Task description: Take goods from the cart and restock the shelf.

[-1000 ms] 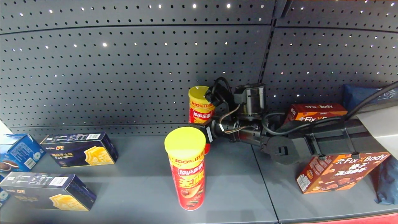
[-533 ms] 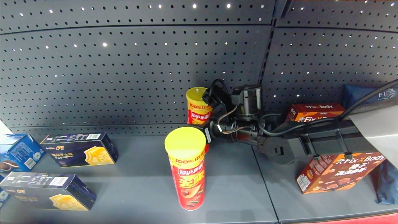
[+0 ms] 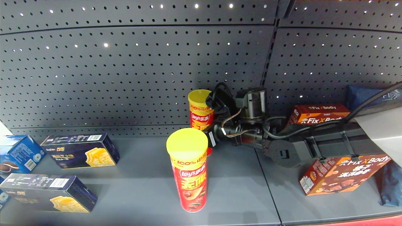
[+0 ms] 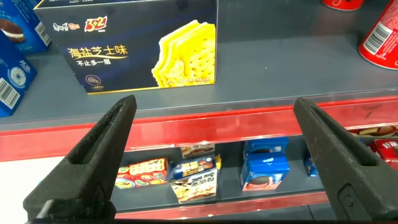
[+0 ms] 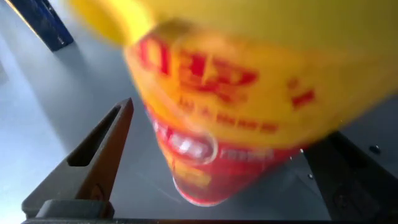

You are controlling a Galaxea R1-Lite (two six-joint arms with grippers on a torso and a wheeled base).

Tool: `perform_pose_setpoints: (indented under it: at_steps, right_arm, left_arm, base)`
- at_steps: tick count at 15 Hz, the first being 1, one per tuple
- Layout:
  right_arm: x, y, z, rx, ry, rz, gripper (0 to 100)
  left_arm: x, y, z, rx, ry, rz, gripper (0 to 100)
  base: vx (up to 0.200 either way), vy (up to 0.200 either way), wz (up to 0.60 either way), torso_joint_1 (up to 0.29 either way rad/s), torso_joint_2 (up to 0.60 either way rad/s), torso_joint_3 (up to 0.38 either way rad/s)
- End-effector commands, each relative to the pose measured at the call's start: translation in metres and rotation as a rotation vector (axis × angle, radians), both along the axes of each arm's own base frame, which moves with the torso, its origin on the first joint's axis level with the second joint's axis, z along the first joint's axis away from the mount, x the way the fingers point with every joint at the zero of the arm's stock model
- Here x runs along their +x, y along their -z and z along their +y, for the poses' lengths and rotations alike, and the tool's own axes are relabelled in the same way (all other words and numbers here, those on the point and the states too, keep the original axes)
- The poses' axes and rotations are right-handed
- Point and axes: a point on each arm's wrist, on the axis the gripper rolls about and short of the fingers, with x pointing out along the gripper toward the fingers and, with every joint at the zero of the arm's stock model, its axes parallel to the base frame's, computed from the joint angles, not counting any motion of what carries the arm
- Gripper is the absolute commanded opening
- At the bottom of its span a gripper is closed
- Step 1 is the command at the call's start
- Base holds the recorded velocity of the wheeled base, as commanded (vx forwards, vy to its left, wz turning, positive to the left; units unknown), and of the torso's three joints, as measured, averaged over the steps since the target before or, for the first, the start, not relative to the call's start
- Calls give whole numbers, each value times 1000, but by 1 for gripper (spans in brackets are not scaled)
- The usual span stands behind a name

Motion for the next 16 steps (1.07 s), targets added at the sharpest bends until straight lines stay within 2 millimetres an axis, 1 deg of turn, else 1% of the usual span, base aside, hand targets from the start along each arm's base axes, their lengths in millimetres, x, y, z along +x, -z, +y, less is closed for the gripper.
perform_pose_setpoints:
  at_steps: [1, 4, 6, 8, 9, 11, 12, 14, 15, 16]
  right_arm:
    - [-17, -13, -21, -1, 11, 0, 100]
    - [-39, -8, -45, -45, 17, 31, 100]
    - [-48, -6, -57, -63, 27, 43, 100]
    - [-44, -4, -63, -74, 80, 45, 100]
    - [-40, -1, -63, -87, 133, 43, 100]
    - [-37, 4, -62, -97, 167, 46, 100]
    - [-31, 9, -59, -113, 218, 48, 100]
    - [-21, 15, -58, -124, 299, 42, 100]
    - [-10, 16, -53, -108, 358, 26, 100]
    - [-9, 17, -52, -106, 371, 26, 100]
  left_arm:
    - [0, 0, 0, 0, -2, 1, 100]
    - [0, 0, 0, 1, 0, 1, 100]
    - [0, 0, 0, 0, -1, 1, 100]
    - [0, 0, 0, 0, -1, 1, 100]
    - [0, 0, 0, 0, -1, 1, 100]
    - [0, 0, 0, 1, 0, 1, 100]
    - [0, 0, 0, 0, -1, 1, 100]
    - [0, 0, 0, 0, -1, 1, 100]
    - [0, 0, 0, 1, 0, 1, 100]
    - [0, 0, 0, 0, -1, 1, 100]
  base:
    - [0, 0, 0, 0, 0, 0]
    - [0, 0, 0, 0, 0, 0]
    - [0, 0, 0, 0, 0, 0]
    - [0, 0, 0, 0, 0, 0]
    - [0, 0, 0, 0, 0, 0]
    - [0, 0, 0, 0, 0, 0]
    - [0, 0, 0, 0, 0, 0]
    - [0, 0, 0, 0, 0, 0]
    - [0, 0, 0, 0, 0, 0]
    - [0, 0, 0, 0, 0, 0]
